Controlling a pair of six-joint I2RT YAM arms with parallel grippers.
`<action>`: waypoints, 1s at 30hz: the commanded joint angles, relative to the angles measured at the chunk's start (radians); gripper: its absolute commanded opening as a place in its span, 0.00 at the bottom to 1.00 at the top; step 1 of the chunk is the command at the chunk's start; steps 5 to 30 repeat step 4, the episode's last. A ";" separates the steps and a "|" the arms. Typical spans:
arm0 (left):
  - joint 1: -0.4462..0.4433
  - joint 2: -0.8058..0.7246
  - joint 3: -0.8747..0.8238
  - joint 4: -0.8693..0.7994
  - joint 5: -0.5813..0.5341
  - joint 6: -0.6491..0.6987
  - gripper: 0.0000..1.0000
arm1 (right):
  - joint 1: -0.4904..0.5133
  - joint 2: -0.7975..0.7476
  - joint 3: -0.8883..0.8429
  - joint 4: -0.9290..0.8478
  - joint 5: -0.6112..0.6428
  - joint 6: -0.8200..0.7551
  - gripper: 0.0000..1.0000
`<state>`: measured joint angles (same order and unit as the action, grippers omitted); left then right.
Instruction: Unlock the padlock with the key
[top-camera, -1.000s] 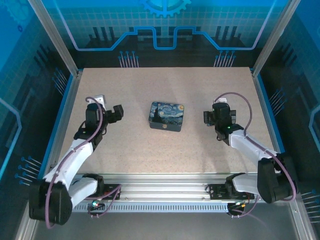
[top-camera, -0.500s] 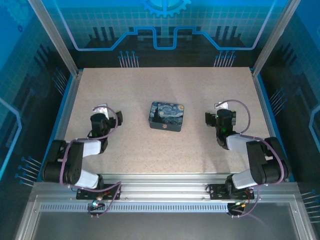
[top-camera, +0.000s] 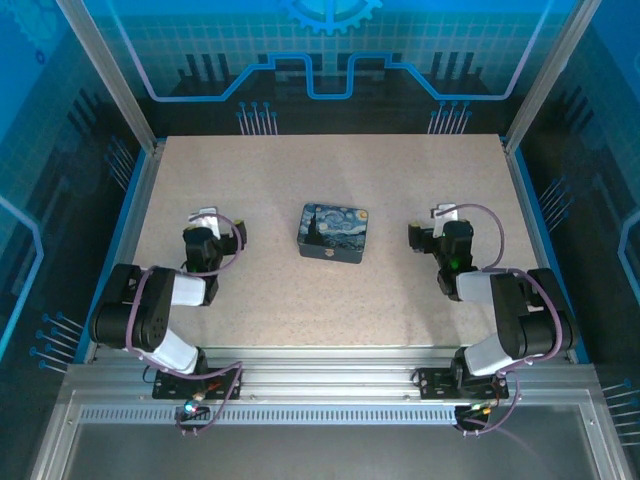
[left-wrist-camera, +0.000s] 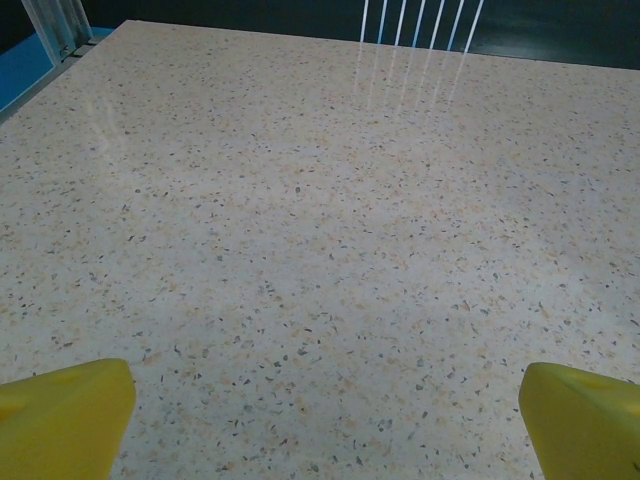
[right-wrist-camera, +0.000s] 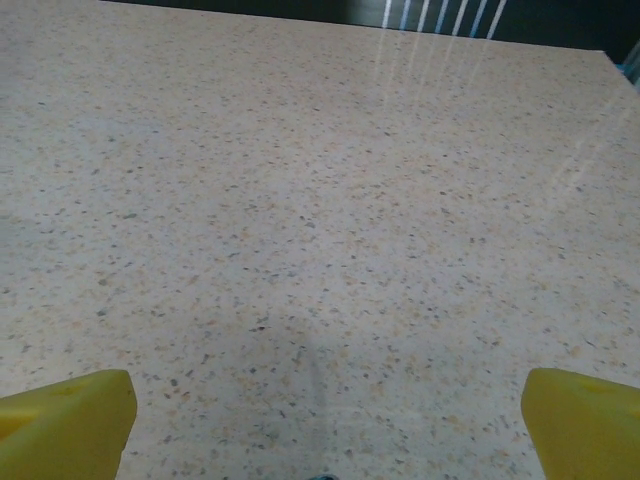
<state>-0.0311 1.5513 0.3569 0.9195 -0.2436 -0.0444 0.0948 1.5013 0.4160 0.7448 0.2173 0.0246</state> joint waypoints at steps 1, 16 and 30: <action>-0.007 -0.002 0.010 0.033 -0.028 0.024 0.99 | -0.027 0.004 0.012 0.017 -0.071 -0.005 1.00; -0.013 0.000 0.011 0.033 -0.022 0.033 0.99 | -0.018 0.005 0.007 0.030 -0.061 -0.013 1.00; -0.013 0.000 0.011 0.033 -0.022 0.033 0.99 | -0.018 0.005 0.007 0.030 -0.061 -0.013 1.00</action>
